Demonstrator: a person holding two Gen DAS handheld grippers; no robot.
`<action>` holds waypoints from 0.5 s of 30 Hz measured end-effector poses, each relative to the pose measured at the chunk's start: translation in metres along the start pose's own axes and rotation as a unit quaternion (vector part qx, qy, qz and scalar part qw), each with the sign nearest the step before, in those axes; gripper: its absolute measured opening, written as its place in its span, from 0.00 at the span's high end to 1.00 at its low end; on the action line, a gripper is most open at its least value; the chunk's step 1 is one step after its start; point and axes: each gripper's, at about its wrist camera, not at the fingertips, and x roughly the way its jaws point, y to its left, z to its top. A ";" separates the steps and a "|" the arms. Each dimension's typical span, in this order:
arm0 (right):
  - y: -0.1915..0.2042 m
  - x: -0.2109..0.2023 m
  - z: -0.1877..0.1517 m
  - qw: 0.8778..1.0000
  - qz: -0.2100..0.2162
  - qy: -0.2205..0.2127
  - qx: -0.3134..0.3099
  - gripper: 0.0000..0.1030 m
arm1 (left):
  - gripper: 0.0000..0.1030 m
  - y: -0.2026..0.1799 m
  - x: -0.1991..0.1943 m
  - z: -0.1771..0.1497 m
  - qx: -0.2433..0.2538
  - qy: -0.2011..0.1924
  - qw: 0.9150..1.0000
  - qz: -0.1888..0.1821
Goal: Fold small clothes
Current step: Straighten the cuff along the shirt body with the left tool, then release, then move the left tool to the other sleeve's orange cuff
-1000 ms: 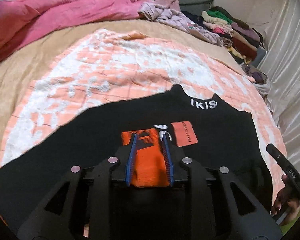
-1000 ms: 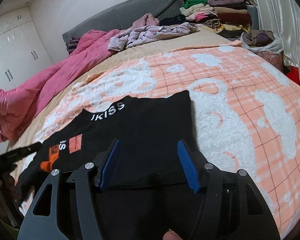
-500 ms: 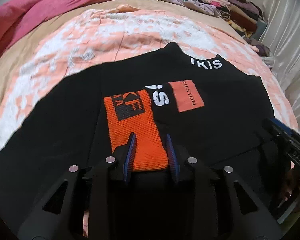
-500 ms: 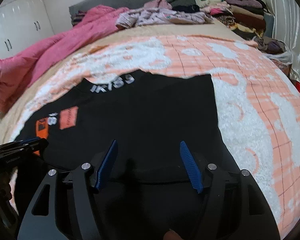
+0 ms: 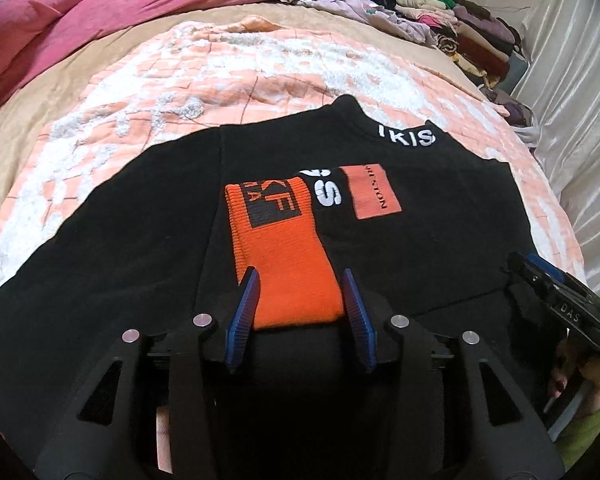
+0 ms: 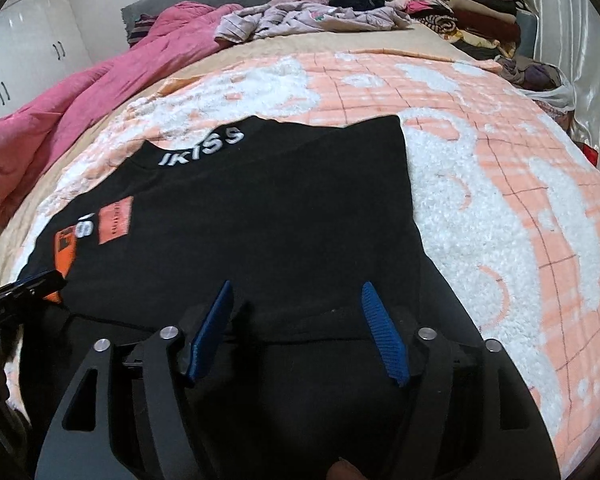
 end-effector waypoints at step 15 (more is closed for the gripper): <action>0.039 -0.036 0.002 0.998 0.044 -0.034 -0.039 0.09 | 0.24 0.018 -0.044 -0.005 -0.029 -0.035 0.999 0.013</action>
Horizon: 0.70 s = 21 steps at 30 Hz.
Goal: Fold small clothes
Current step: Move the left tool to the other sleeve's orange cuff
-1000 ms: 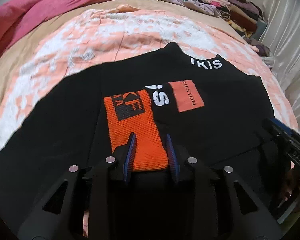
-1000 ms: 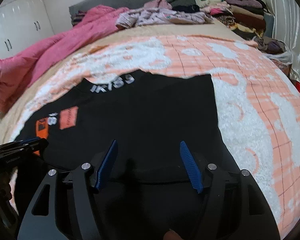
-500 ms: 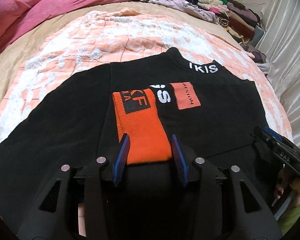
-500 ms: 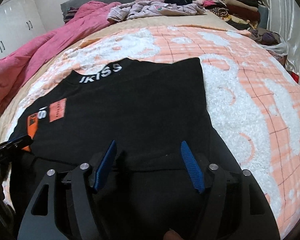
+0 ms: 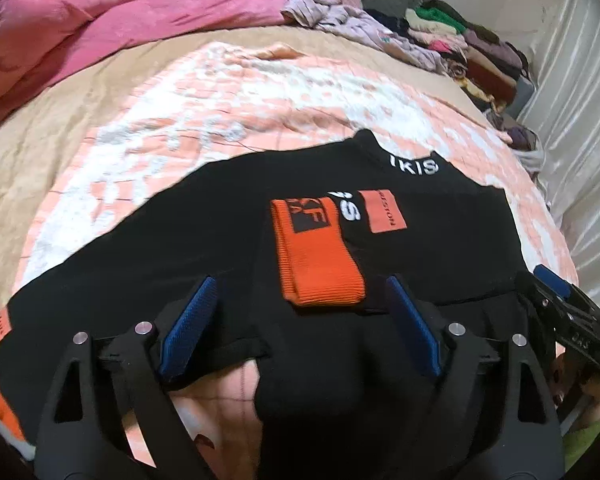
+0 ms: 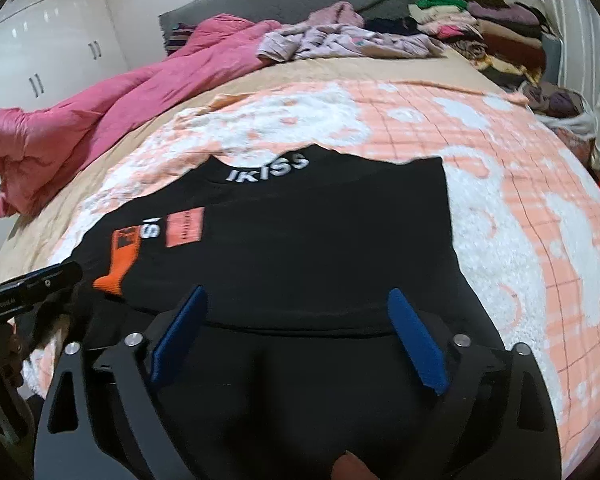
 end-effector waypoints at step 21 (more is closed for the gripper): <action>0.084 -0.026 0.006 0.995 0.060 -0.027 -0.075 0.06 | 0.21 0.070 -0.063 -0.020 -0.053 -0.052 0.995 0.063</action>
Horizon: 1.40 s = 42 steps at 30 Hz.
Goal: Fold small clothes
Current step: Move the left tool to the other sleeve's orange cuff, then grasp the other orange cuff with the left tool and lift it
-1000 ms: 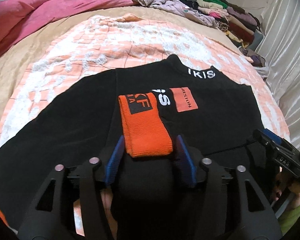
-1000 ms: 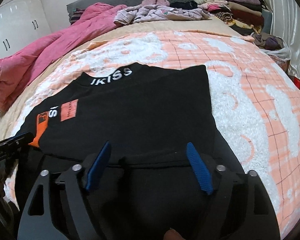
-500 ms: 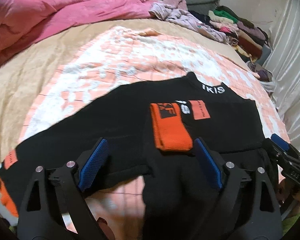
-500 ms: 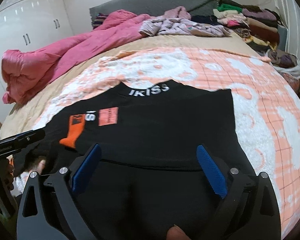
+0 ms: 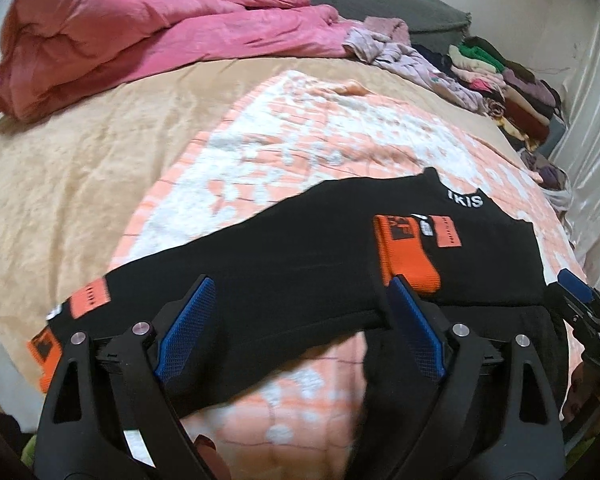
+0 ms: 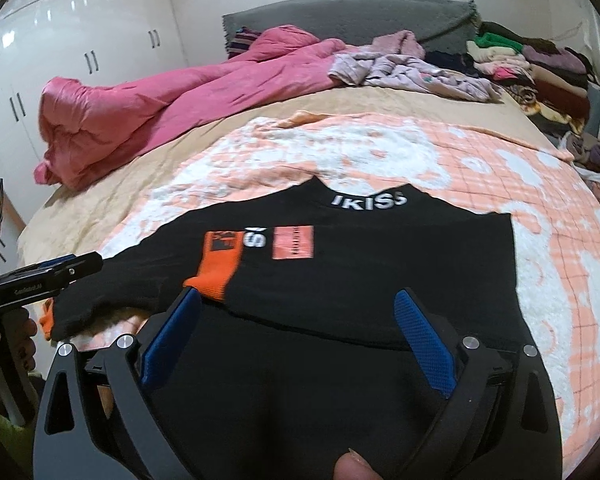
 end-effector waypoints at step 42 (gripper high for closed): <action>0.170 0.050 -0.008 0.981 0.120 0.062 -0.142 0.05 | 0.21 0.207 -0.032 -0.079 -0.197 0.042 0.975 0.090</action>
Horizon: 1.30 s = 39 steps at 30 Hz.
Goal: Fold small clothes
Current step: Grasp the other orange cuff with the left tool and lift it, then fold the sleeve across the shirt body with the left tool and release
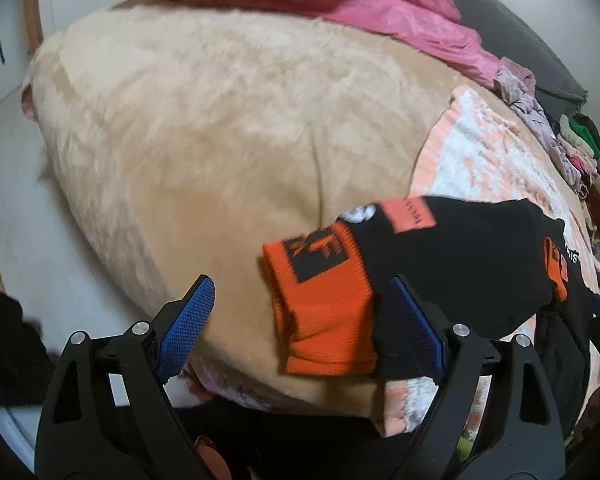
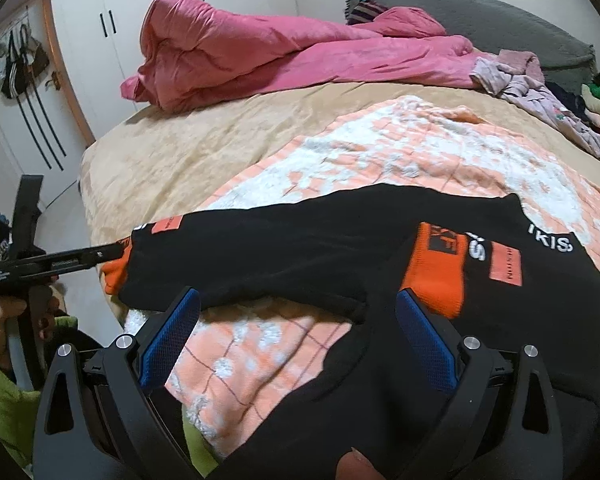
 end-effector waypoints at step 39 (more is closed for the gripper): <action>-0.098 -0.068 -0.042 0.986 -0.050 -0.061 0.147 0.05 | 0.90 -0.115 -0.063 0.019 0.066 -0.072 0.987 -0.129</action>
